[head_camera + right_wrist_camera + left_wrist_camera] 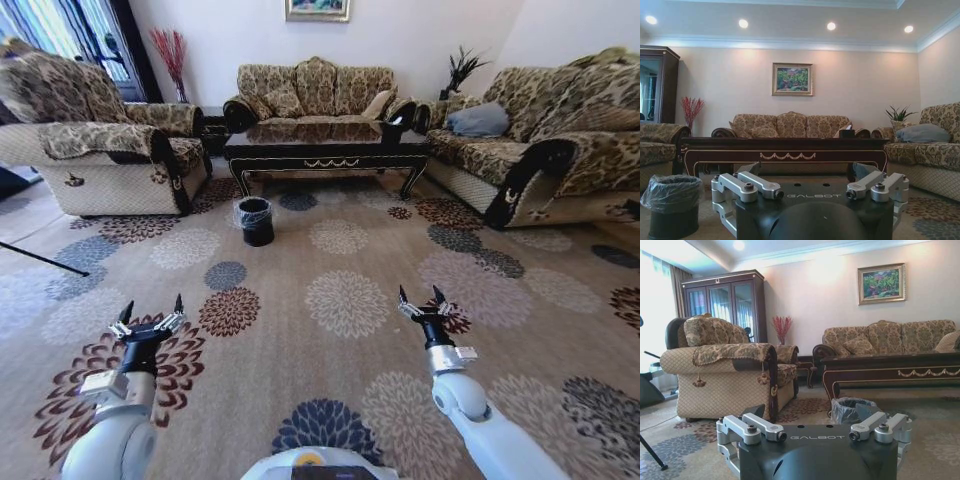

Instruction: Move to the front of the table and pick up the trash from the floor, then place it into the trash bin.

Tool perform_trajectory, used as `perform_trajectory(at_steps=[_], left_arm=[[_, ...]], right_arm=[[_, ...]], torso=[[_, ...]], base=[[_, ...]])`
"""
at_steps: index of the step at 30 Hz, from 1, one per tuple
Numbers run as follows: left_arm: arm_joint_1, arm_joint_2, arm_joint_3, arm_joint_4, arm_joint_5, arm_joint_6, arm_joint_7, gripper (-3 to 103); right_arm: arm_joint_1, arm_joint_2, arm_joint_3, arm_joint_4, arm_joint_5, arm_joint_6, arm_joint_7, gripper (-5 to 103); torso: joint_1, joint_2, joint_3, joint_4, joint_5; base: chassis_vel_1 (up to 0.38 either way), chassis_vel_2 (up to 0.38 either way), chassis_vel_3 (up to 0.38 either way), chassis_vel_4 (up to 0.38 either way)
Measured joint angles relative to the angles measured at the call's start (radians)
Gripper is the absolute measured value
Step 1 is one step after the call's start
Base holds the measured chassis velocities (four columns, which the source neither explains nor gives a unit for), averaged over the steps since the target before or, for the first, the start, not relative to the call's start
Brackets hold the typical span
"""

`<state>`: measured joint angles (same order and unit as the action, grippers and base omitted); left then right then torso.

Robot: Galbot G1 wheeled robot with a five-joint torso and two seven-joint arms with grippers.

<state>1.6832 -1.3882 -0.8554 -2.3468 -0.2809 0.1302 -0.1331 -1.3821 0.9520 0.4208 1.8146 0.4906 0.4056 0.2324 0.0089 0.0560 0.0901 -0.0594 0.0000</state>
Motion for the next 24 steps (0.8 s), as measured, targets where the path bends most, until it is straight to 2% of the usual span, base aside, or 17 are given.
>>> perform_trajectory(at_steps=[20, 24], left_arm=[[0.001, -0.006, 0.002, 0.005, 0.010, 0.009, 0.001, 100], [0.005, 0.000, 0.004, 0.009, 0.027, 0.015, -0.029, 100]], right_arm=[[0.004, -0.002, -0.002, -0.011, 0.001, -0.002, -0.002, 100], [0.006, -0.006, -0.002, -0.005, 0.003, -0.002, -0.002, 100]], torso=[[0.000, 0.000, 0.000, -0.0001, 0.0001], [0.000, 0.000, 0.000, -0.0001, 0.0001]], base=[[-0.008, -0.020, 0.013, 0.015], [-0.027, -0.031, 0.029, 0.034]])
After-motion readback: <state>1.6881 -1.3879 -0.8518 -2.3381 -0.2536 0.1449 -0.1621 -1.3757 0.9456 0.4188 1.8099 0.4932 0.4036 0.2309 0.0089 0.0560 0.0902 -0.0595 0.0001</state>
